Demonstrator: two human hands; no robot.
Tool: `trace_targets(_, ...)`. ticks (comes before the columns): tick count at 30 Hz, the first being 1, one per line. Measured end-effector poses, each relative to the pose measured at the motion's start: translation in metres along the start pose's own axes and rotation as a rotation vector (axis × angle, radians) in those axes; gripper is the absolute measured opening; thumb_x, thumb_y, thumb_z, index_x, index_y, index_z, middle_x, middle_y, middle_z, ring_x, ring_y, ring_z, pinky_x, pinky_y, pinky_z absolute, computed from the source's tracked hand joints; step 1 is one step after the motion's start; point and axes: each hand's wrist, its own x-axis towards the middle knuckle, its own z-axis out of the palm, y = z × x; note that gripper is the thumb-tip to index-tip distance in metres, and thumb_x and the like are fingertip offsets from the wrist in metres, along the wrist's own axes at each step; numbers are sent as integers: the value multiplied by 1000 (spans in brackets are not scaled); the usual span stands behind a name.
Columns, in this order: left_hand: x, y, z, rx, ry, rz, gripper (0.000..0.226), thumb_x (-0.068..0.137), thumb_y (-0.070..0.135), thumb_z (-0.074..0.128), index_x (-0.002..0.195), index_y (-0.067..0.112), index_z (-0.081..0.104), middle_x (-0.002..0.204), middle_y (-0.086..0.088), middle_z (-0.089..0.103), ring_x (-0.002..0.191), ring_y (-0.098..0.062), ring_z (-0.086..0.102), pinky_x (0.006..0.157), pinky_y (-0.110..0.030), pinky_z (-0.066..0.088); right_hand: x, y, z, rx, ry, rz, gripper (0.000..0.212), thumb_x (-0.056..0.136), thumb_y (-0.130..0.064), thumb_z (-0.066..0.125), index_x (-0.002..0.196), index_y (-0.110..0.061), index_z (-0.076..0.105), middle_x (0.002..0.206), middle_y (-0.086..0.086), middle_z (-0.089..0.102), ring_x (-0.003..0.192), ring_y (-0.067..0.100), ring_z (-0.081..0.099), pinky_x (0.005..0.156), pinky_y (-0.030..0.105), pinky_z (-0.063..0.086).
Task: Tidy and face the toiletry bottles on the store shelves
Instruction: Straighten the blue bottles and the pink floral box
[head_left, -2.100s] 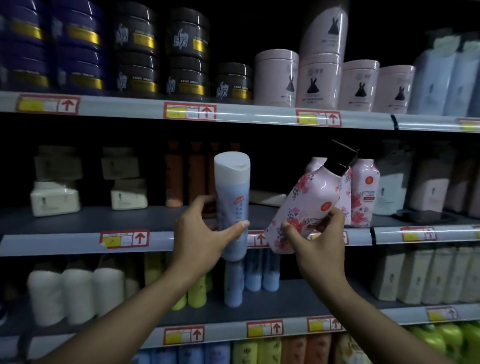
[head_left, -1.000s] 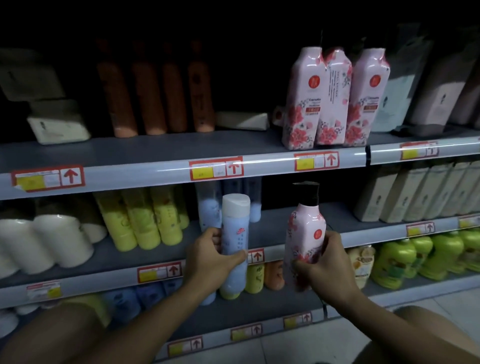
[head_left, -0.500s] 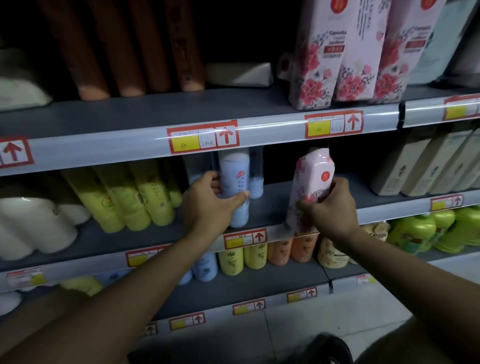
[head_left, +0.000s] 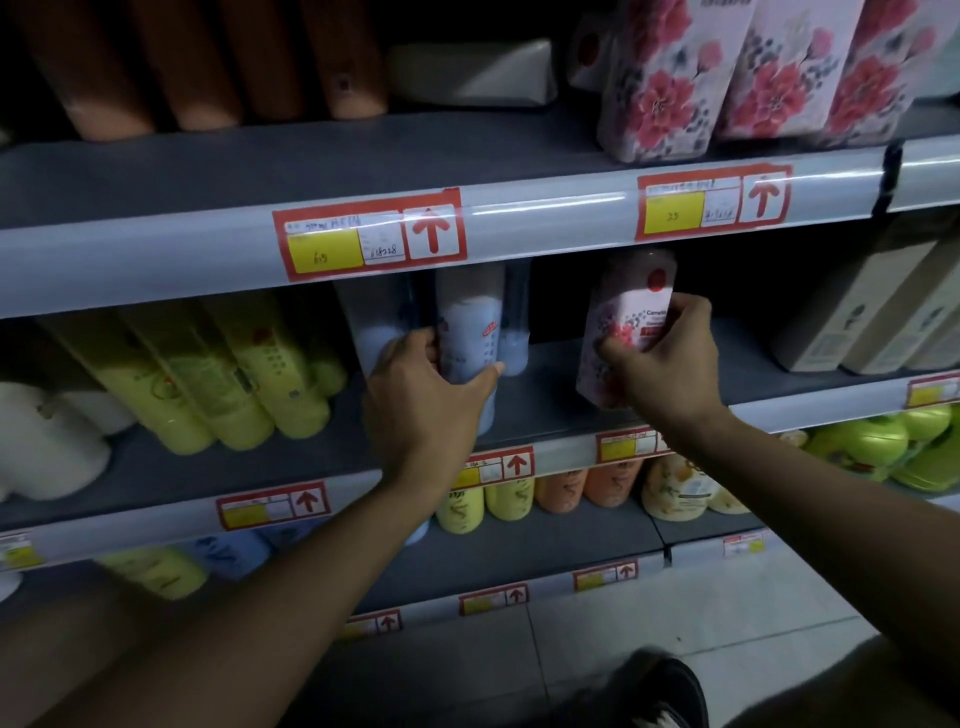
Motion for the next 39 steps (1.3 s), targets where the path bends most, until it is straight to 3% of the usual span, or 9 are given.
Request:
trace_targets(5,-12,3,4,5,84,-37,55,64,63,87,95,24,64,98,5,70,85,-21,70,66,-42,59,1,8,12,-2,64,-14,65,75,-23,82,125,-18,41,120,10,61,105,23,65,93,48,57)
trace_targets(10,-26,6,4,-39,87,-7,56,70,51,86,111,21,63,110,3,62,98,-22,65,74,-40,56,1,13,18,-6,70,-80,62,81,-19,80,128,-14,41,118,10,61,103,22,65,93,45,55)
trace_targets(14,-27,-1,4,-106,66,17,53,72,38,84,118,22,61,112,4,59,95,-22,66,77,-43,58,1,18,22,-58,58,-98,64,81,-27,81,130,-19,40,118,3,63,103,22,66,92,47,55)
trace_targets(22,-25,-4,15,-176,113,17,53,74,36,87,116,20,59,112,4,59,93,-23,66,76,-44,57,13,20,31,-110,89,-102,61,72,-46,79,112,-30,36,115,8,58,103,27,63,88,53,57)
trace_targets(24,-24,-4,18,-175,136,15,52,75,36,87,115,19,60,112,3,59,92,-24,65,76,-44,56,16,19,34,-114,100,-112,60,73,-40,81,109,-27,35,118,11,52,109,31,58,93,54,54)
trace_targets(26,-22,-4,21,-171,159,7,51,75,36,87,115,18,60,112,2,59,93,-24,65,76,-44,56,19,17,38,-115,103,-116,58,77,-27,86,112,-16,40,122,14,48,115,33,53,101,51,49)
trace_targets(29,-22,-4,26,-169,189,-6,52,76,35,86,116,18,58,114,2,58,94,-24,65,76,-43,56,27,20,42,-133,95,-103,60,81,-19,87,119,-2,44,128,18,45,122,33,48,106,35,40)
trace_targets(35,-26,1,30,-152,230,7,44,79,29,86,105,14,55,104,1,54,83,-22,61,67,-26,47,32,19,48,-152,90,-98,69,83,-22,86,130,3,43,137,21,41,130,35,46,112,31,34)
trace_targets(39,-24,-2,36,-120,231,-1,40,81,30,85,93,15,50,81,1,52,70,-17,52,61,-32,46,35,18,51,-138,89,-92,74,83,-21,85,137,5,40,141,22,38,135,37,42,114,27,29)
